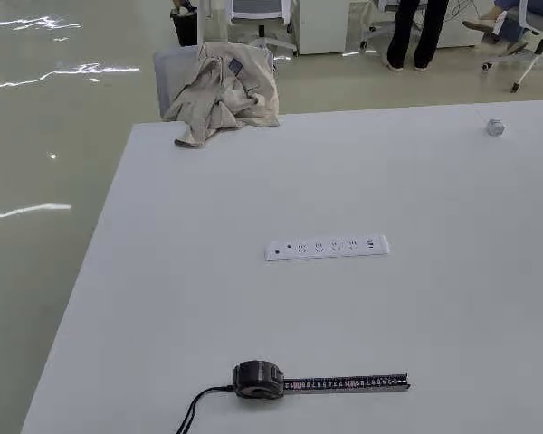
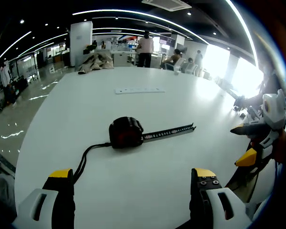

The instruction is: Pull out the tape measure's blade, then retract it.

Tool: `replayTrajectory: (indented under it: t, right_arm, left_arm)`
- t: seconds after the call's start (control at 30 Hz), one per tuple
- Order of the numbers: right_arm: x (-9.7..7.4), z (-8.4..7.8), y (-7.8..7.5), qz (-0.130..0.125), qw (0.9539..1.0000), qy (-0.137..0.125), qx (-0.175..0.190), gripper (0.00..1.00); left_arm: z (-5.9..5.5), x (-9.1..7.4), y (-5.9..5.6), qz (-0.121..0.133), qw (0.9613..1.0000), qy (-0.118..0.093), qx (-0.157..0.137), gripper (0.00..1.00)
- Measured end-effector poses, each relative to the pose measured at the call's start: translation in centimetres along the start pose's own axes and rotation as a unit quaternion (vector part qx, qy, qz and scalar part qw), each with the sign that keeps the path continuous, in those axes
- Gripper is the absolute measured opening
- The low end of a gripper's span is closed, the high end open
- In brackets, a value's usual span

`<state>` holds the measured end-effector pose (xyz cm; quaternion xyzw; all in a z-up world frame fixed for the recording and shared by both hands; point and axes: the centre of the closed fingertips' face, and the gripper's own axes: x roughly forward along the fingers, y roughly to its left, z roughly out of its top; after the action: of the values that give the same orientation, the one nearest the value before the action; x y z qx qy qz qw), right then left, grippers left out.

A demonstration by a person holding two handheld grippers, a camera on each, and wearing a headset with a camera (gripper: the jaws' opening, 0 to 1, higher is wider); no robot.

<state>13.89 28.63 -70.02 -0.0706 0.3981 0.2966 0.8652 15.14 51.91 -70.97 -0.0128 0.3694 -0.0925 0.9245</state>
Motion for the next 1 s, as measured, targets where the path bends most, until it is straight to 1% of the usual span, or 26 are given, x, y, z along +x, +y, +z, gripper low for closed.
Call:
replayTrajectory:
  t: [0.17,0.3,0.43,0.47,0.53,0.67,0.8,0.9,1.0]
  right_arm:
    - [-0.5,0.0,0.0,-0.006,1.0,-0.002,0.003,0.9]
    - [-1.0,0.3,-0.2,-0.011,0.9999,-0.005,0.005,0.9]
    - [-1.3,0.6,-0.3,-0.018,0.9998,-0.009,0.006,0.9]
    - [-1.3,0.8,-0.3,-0.02,0.9997,-0.012,0.006,0.9]
    - [-1.3,0.9,-0.3,-0.019,0.9997,-0.013,0.007,0.9]
    - [-1.0,1.0,-0.3,-0.019,0.9997,-0.014,0.006,0.9]
    - [-0.4,0.7,-0.4,-0.017,0.9998,-0.011,0.001,0.89]
    - [-0.2,0.8,-0.4,-0.015,0.9998,-0.01,-0.004,0.89]
    - [0.1,0.9,-0.6,-0.014,0.9998,-0.01,-0.005,0.88]
  left_arm:
    - [0.1,-0.7,0.0,0.006,1.0,-0.003,-0.001,1.0]
    - [0.2,-0.9,0.0,0.01,0.9999,-0.006,-0.008,1.0]
    - [0.3,-1.0,0.4,0.021,0.9997,-0.01,-0.011,1.0]
    - [0.5,-1.1,0.6,0.025,0.9995,-0.015,-0.012,1.0]
    - [0.5,-1.0,0.9,0.028,0.9994,-0.016,-0.015,1.0]
    - [0.8,-1.0,1.1,0.032,0.9991,-0.02,-0.02,1.0]
    - [1.0,-0.8,0.9,0.031,0.9989,-0.023,-0.025,1.0]
    - [1.3,-0.6,0.6,0.031,0.999,-0.024,-0.022,1.0]
    - [1.2,-0.4,0.5,0.029,0.999,-0.022,-0.027,1.0]
